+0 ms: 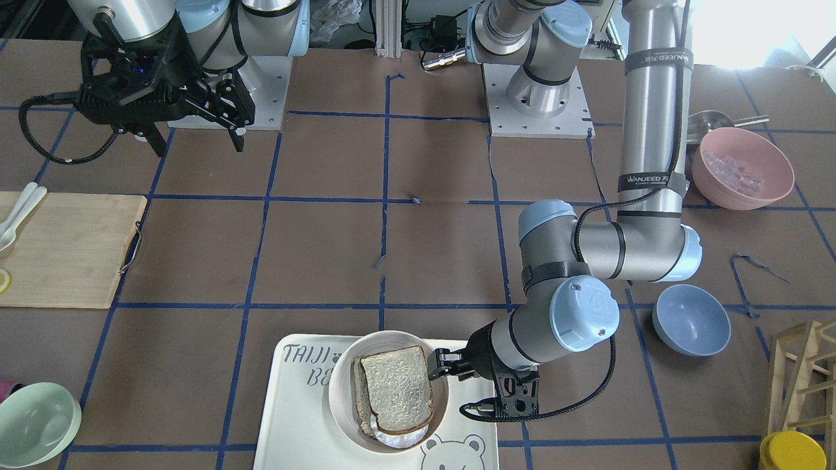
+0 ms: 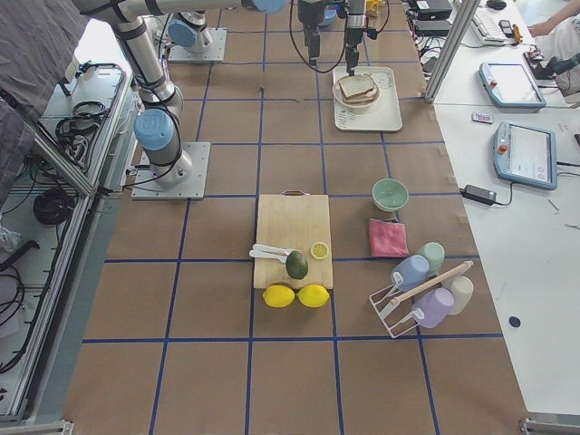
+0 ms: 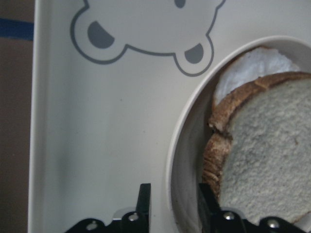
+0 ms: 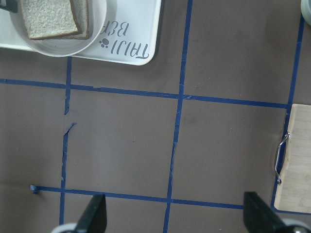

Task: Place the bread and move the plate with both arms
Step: 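Open the left gripper and pull it back from the plate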

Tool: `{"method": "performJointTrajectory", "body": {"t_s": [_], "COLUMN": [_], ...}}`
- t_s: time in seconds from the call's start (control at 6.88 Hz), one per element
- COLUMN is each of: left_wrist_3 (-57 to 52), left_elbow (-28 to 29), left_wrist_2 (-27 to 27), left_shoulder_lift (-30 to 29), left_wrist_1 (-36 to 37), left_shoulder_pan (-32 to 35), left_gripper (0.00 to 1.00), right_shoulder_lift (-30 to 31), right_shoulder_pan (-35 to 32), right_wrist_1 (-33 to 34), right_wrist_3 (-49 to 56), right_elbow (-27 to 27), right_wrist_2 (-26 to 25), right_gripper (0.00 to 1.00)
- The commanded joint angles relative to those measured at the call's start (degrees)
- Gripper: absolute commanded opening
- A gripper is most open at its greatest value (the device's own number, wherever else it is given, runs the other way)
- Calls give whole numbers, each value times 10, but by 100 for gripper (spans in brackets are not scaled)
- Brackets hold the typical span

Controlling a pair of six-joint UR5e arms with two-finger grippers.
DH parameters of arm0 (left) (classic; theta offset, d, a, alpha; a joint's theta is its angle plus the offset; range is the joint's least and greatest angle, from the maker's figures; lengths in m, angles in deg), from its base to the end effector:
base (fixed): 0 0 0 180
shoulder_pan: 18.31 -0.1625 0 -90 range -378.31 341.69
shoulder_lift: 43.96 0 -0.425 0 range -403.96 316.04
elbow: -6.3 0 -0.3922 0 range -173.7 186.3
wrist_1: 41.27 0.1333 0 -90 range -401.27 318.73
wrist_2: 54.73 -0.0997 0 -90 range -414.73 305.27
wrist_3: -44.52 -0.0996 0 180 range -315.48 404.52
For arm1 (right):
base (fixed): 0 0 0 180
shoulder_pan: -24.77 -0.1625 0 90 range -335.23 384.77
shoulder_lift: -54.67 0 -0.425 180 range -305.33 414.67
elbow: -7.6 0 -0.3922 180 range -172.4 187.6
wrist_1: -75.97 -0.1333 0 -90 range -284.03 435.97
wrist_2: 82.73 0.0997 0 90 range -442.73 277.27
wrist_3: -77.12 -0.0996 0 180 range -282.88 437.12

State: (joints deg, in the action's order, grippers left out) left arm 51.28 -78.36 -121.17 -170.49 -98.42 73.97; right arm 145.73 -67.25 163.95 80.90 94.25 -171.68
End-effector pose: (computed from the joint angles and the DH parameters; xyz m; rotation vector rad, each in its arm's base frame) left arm -0.2005 -0.6834 0.2125 0.0984 -2.7277 -0.0054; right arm 0.1522 -0.4819 0.5222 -0.1586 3.1192 -0.0656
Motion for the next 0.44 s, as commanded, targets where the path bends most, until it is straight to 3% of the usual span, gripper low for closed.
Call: {"method": "performJointTrajectory", "body": {"t_s": [0.0, 0.29], "left_wrist_3": [1, 1], "left_elbow": [-8, -22], "left_wrist_2": [-4, -48], "left_shoulder_lift": [77, 179], "left_wrist_1": [-104, -242], "left_shoulder_pan": [4, 6], "left_gripper": [100, 100], "right_shoulder_lift": [0, 0], "right_shoulder_pan": [0, 0], "right_wrist_1": [0, 0], "right_wrist_3": [-1, -1], "right_elbow": [0, 0], "right_wrist_2": [0, 0], "right_gripper": [100, 100]}}
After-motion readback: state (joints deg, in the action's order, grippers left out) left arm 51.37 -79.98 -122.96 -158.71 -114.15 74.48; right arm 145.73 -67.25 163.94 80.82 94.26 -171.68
